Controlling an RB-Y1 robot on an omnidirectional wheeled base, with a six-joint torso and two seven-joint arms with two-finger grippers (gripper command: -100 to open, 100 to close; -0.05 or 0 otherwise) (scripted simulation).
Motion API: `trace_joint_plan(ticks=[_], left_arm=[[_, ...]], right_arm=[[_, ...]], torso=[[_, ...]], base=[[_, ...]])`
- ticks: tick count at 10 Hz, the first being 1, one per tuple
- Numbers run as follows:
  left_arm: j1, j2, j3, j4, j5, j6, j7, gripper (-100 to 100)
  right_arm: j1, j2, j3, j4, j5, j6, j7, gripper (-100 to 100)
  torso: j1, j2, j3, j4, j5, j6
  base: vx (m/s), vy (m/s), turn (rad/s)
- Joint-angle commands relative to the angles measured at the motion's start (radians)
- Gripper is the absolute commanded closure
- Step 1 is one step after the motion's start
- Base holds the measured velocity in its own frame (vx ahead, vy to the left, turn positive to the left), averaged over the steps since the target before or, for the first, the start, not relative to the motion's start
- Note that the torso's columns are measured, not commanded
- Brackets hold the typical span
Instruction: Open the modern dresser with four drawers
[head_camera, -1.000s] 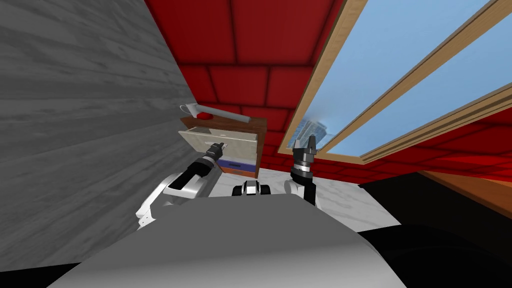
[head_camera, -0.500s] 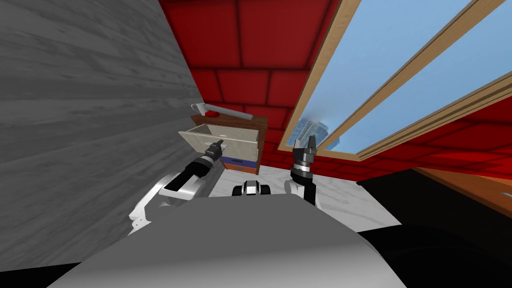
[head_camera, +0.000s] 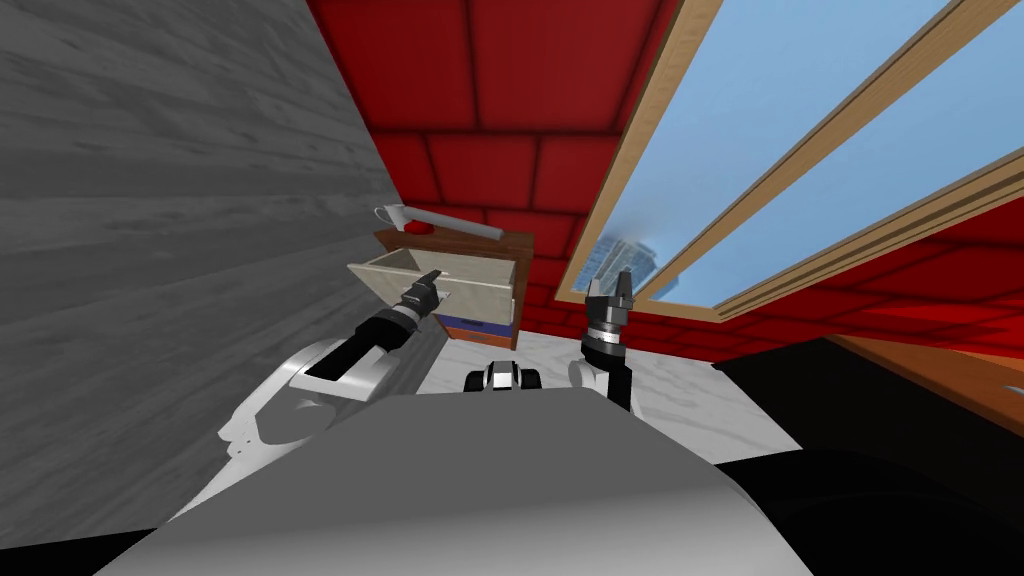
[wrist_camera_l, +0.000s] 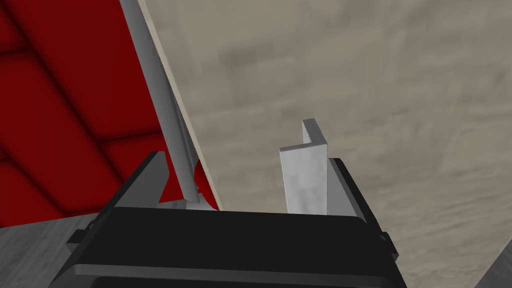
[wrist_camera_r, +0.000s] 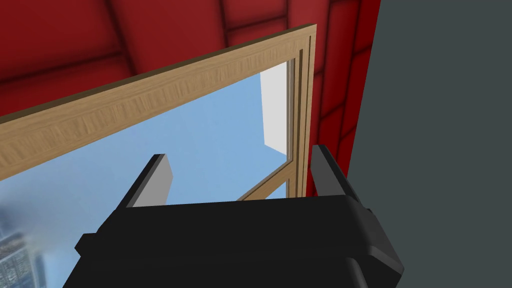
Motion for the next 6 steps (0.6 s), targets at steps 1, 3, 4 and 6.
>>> trace_joint_plan(ticks=[1, 3, 4, 6], left_arm=[[-0.027, 0.054, 0.022, -0.042, 0.011, 0.065, 0.055, -100], [-0.022, 0.058, 0.014, -0.043, 0.011, 0.08, 0.06, -100], [-0.022, 0.06, 0.013, -0.042, 0.011, 0.084, 0.065, 0], [-0.018, 0.059, 0.011, -0.038, 0.012, 0.087, 0.064, 0]], right_arm=[[0.0, 0.0, 0.0, 0.0, 0.0, 0.0, 0.0, 0], [0.0, 0.0, 0.0, 0.0, 0.0, 0.0, 0.0, 0], [0.0, 0.0, 0.0, 0.0, 0.0, 0.0, 0.0, 0], [0.0, 0.0, 0.0, 0.0, 0.0, 0.0, 0.0, 0]], torso=[[-0.001, 0.003, 0.001, 0.002, -0.001, -0.001], [-0.003, 0.008, 0.003, 0.007, -0.004, -0.002], [-0.003, 0.007, 0.003, 0.005, -0.003, -0.001], [-0.002, 0.003, 0.001, 0.003, -0.002, 0.0]], base=[[-0.002, -0.014, -0.011], [0.002, -0.009, -0.006], [0.0, 0.0, 0.0], [0.0, 0.0, 0.0]])
